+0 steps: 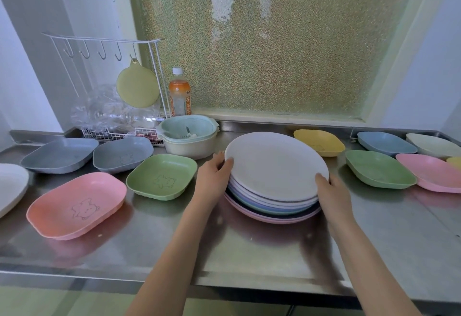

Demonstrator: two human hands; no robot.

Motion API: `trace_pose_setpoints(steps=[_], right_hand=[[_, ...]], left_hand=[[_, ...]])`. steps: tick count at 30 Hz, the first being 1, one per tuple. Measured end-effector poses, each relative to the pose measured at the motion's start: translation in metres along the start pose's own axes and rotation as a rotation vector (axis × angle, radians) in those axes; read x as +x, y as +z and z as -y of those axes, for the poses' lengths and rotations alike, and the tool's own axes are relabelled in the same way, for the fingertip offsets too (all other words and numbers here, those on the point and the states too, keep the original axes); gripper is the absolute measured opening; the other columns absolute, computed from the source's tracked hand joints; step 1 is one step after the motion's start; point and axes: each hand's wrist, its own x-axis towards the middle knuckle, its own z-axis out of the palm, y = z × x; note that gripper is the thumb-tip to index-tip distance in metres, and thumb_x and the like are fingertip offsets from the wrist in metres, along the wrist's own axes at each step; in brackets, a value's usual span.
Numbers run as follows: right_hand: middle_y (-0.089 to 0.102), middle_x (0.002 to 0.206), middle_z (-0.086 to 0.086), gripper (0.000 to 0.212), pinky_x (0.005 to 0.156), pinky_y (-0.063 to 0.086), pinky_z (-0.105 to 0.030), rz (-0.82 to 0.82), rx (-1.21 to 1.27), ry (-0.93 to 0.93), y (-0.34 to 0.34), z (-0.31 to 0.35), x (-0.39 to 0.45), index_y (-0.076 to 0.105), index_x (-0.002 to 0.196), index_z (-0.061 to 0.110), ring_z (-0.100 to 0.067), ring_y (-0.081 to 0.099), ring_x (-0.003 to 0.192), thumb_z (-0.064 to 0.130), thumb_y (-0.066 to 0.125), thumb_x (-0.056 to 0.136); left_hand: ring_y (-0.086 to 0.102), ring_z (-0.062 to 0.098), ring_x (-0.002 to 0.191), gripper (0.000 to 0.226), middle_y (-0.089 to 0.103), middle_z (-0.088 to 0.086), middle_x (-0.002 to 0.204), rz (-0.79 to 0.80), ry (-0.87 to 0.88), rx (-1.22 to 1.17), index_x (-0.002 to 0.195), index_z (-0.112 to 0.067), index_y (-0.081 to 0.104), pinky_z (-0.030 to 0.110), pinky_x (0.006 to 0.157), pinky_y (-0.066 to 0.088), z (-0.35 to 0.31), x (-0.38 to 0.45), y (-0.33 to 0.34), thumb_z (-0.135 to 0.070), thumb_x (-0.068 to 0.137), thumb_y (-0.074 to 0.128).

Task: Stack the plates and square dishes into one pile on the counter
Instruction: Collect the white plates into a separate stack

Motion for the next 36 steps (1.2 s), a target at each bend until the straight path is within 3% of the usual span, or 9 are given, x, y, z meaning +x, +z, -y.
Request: trace_pose_setpoints(steps=[8,11,15,21,25,28,32,34,36], right_hand=[[0.061,0.11,0.002,0.03,0.079,0.043,-0.034,-0.07,0.105,-0.077,-0.001,0.005,0.0,0.056,0.118,0.019,-0.02,0.055,0.1,0.025,0.044,0.092],[0.06,0.109,0.002,0.03,0.082,0.043,-0.036,-0.107,0.158,-0.074,-0.003,0.013,0.006,0.055,0.119,0.019,-0.02,0.055,0.101,0.023,0.045,0.09],[0.057,0.11,0.0,0.035,0.079,0.039,-0.033,-0.134,0.146,-0.045,-0.009,0.012,0.011,0.052,0.124,0.016,-0.022,0.053,0.1,0.021,0.043,0.091],[0.06,0.115,-0.006,0.032,0.081,0.042,-0.035,-0.075,0.16,-0.01,-0.002,0.006,0.004,0.054,0.122,0.013,-0.025,0.055,0.105,0.016,0.043,0.092],[0.061,0.115,-0.009,0.033,0.087,0.047,-0.041,-0.066,0.18,0.012,-0.001,0.009,0.004,0.056,0.121,0.011,-0.028,0.057,0.106,0.014,0.044,0.091],[0.063,0.111,-0.008,0.032,0.08,0.046,-0.035,-0.067,0.2,0.012,-0.002,0.008,0.002,0.057,0.119,0.009,-0.026,0.058,0.102,0.012,0.043,0.091],[0.059,0.079,-0.003,0.016,0.057,0.037,-0.028,-0.155,0.127,-0.007,-0.002,0.009,-0.004,0.061,0.086,0.013,-0.017,0.053,0.071,0.011,0.045,0.087],[0.04,0.059,-0.002,0.025,0.049,0.022,-0.027,-0.199,0.108,0.001,-0.003,0.008,-0.007,0.041,0.058,0.016,-0.017,0.033,0.053,0.007,0.045,0.081],[0.028,0.056,-0.001,0.032,0.05,0.016,-0.028,-0.199,0.104,0.009,-0.004,0.009,-0.011,0.027,0.055,0.017,-0.017,0.023,0.053,0.005,0.045,0.079]], left_hand=[[0.051,0.017,0.081,0.022,0.065,0.012,0.087,0.018,-0.035,-0.131,0.085,-0.009,0.064,0.034,0.077,0.042,-0.002,-0.002,0.004,-0.027,0.088,0.051],[0.056,0.015,0.101,0.022,0.065,0.013,0.117,0.041,-0.027,-0.086,0.101,-0.011,0.067,0.024,0.077,0.033,-0.003,-0.003,0.007,-0.022,0.089,0.052],[0.038,0.011,0.128,0.037,0.046,0.005,0.143,0.054,0.089,0.088,0.127,-0.025,0.058,0.007,0.076,0.021,-0.002,-0.006,0.012,-0.025,0.091,0.052],[0.06,0.017,0.106,0.021,0.07,-0.008,0.103,0.068,-0.047,-0.229,0.091,-0.038,0.072,0.029,0.093,0.043,-0.007,-0.005,0.003,-0.041,0.081,0.054],[0.046,0.031,0.126,0.037,0.056,0.017,0.131,0.055,-0.125,-0.321,0.124,-0.004,0.056,0.044,0.11,0.032,0.001,0.004,-0.002,-0.016,0.09,0.046],[0.052,0.01,0.112,0.04,0.061,-0.021,0.114,0.034,-0.062,-0.141,0.122,-0.017,0.061,0.022,0.096,0.038,0.006,0.006,-0.002,-0.009,0.089,0.042],[0.054,0.011,0.109,0.033,0.064,-0.008,0.114,0.007,0.033,0.034,0.123,-0.02,0.062,0.021,0.089,0.034,0.011,0.006,-0.001,-0.024,0.094,0.047],[0.058,0.013,0.108,0.029,0.068,0.0,0.115,-0.061,0.078,0.05,0.117,-0.015,0.066,0.016,0.083,0.034,0.015,0.004,-0.002,-0.022,0.093,0.052],[0.056,0.004,0.101,0.027,0.069,-0.003,0.11,-0.088,0.114,0.051,0.114,-0.013,0.068,0.007,0.078,0.031,0.017,0.003,-0.004,-0.018,0.091,0.055]])
